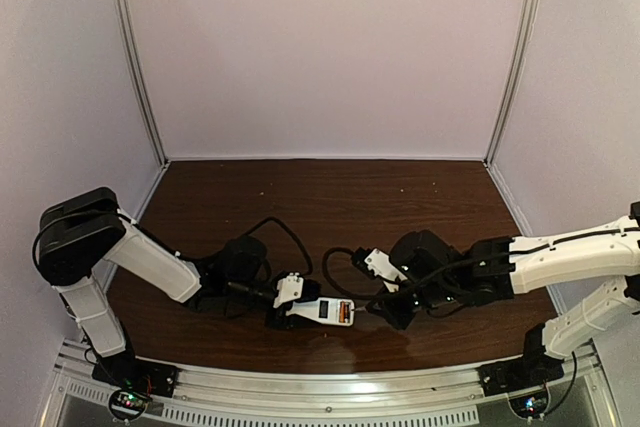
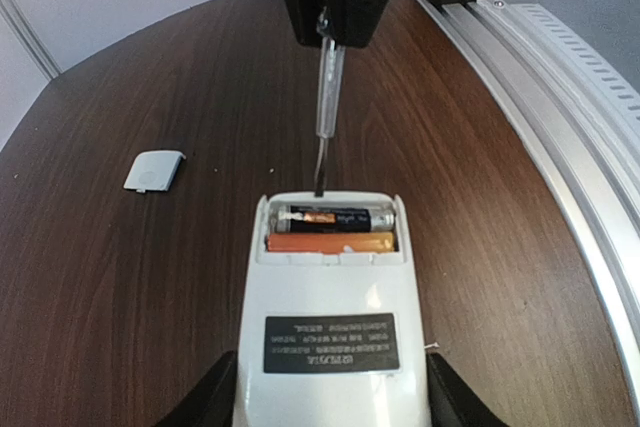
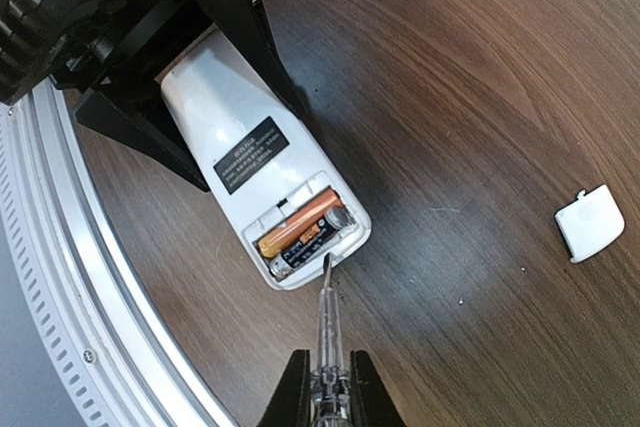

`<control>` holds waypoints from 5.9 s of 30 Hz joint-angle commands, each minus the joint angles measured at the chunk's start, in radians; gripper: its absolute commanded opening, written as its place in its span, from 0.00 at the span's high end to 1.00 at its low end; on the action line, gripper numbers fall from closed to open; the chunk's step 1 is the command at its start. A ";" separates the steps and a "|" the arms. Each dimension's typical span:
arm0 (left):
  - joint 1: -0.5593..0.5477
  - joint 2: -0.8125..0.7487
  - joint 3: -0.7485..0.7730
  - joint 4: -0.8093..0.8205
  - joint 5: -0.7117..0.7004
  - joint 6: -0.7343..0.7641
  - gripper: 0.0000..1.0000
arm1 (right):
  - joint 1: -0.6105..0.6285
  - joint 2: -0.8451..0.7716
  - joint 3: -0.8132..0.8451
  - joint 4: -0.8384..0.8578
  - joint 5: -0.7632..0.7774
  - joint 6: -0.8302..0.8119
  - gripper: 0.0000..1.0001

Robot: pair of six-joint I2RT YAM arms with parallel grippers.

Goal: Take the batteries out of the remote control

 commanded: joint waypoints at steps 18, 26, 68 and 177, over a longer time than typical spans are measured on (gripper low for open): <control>0.004 0.010 0.022 0.048 0.015 0.003 1.00 | 0.005 0.078 0.052 0.005 0.010 -0.037 1.00; 0.005 0.011 0.023 0.049 0.014 0.004 1.00 | 0.005 0.059 0.041 0.031 -0.007 -0.045 1.00; 0.017 0.008 0.014 0.066 0.022 -0.004 1.00 | 0.051 0.060 0.015 0.080 -0.062 0.004 1.00; 0.044 -0.049 -0.021 0.105 0.167 -0.033 1.00 | 0.064 -0.094 -0.149 0.205 0.080 0.031 1.00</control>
